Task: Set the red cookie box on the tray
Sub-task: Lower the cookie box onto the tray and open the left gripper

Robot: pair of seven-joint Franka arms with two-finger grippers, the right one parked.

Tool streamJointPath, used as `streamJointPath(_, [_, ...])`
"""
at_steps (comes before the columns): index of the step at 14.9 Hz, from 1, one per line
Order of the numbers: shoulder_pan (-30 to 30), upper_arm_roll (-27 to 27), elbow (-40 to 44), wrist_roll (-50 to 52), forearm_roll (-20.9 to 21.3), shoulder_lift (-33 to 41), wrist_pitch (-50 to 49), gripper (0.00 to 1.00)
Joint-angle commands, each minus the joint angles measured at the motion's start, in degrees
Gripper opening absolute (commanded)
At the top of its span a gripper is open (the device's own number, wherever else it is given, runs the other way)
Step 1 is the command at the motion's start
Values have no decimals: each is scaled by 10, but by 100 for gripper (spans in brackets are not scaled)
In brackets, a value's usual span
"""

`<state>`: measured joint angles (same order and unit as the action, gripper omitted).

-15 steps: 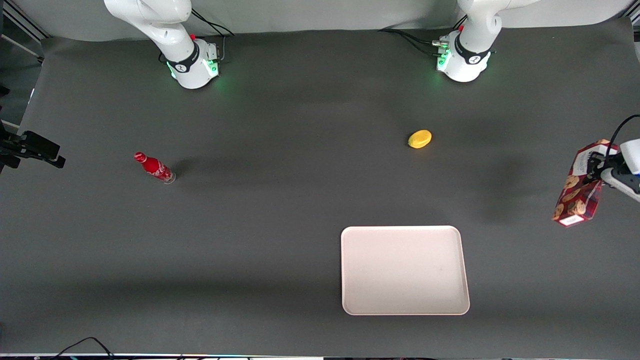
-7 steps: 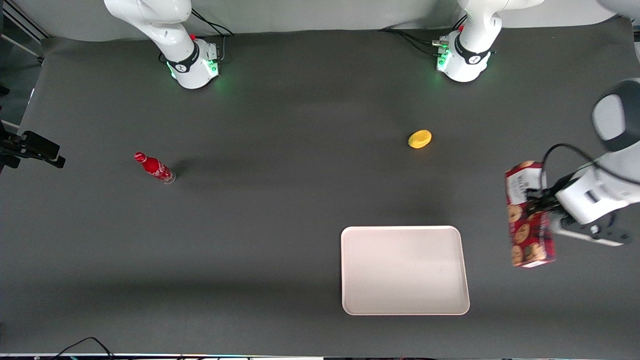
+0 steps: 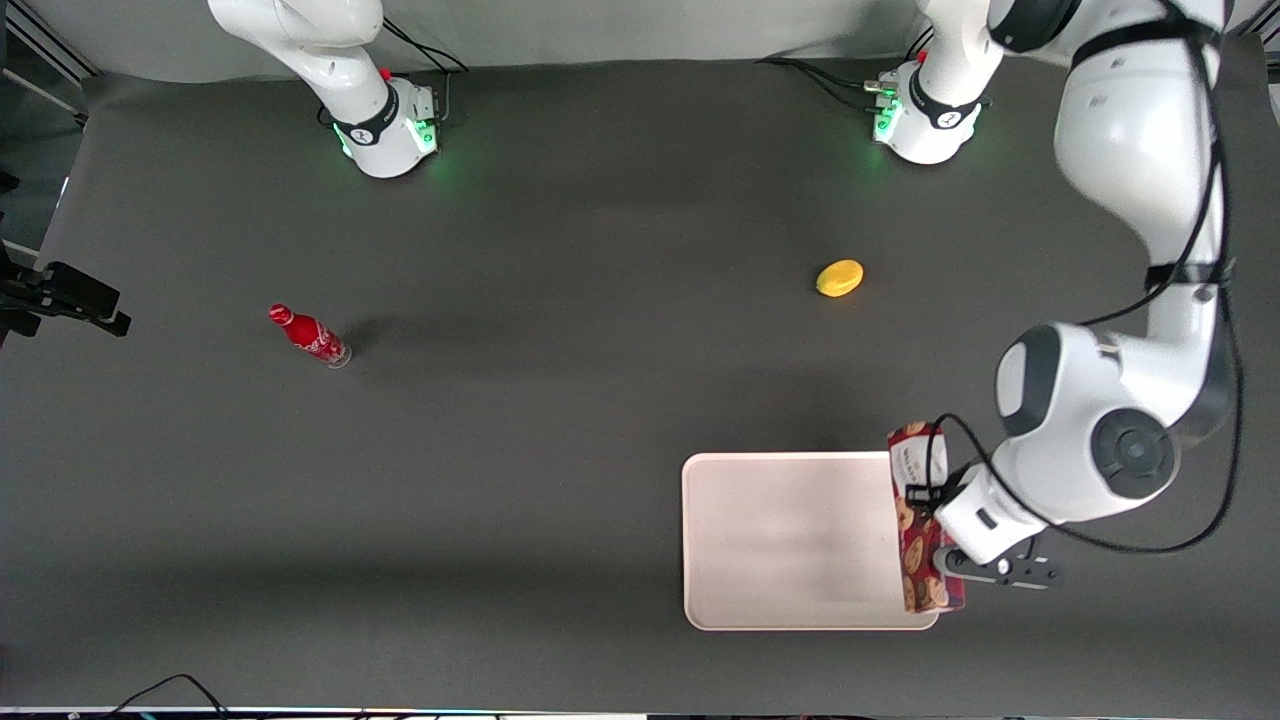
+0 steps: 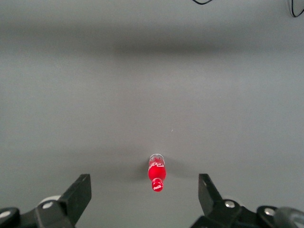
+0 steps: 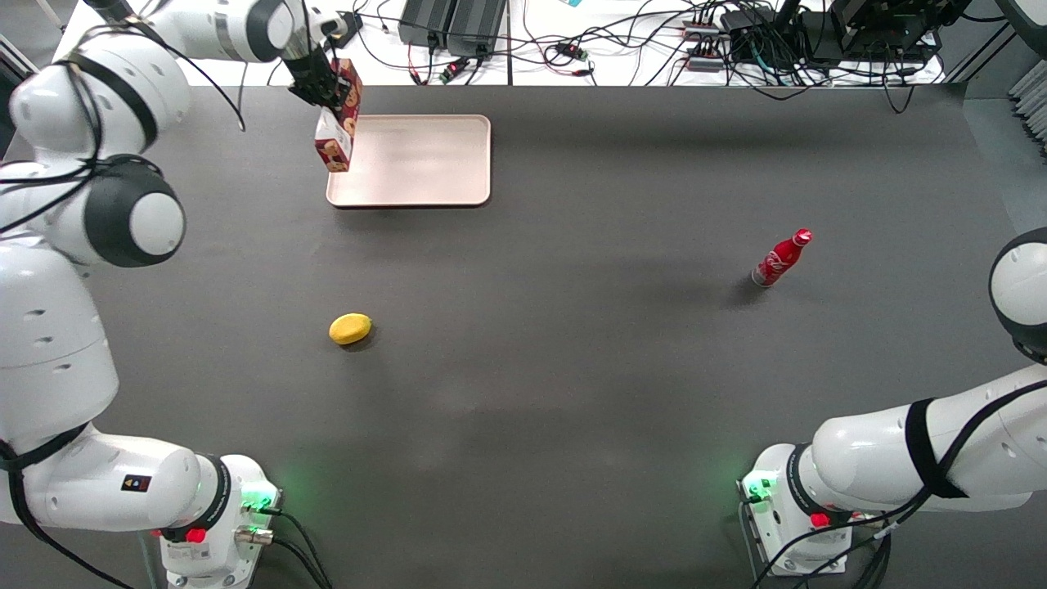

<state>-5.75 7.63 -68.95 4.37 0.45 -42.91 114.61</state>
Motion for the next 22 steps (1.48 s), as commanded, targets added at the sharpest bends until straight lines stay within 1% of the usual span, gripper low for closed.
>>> streamJointPath(1, [-15, -13, 54, 16, 11, -65, 45, 0])
streamJointPath(3, [-23, -29, 54, 16, 11, -86, 52, 0])
streamJointPath(7, [-30, -48, 51, 16, 11, -101, 53, 0])
streamJointPath(12, [-35, -52, 47, 39, 12, -110, 70, 0])
streamJointPath(13, [-35, -53, 44, 38, 12, -110, 77, 10])
streamJointPath(14, [-34, -53, 37, 39, 12, -108, 81, 50])
streamJointPath(15, [-33, -53, 20, 38, 11, -101, 97, 100])
streamJointPath(17, [-31, -53, -20, 38, 11, -81, 144, 100])
streamJointPath(18, [-29, -52, -33, 39, 10, -67, 146, 100])
streamJointPath(22, [-22, -49, -119, 38, 4, 49, 133, 100])
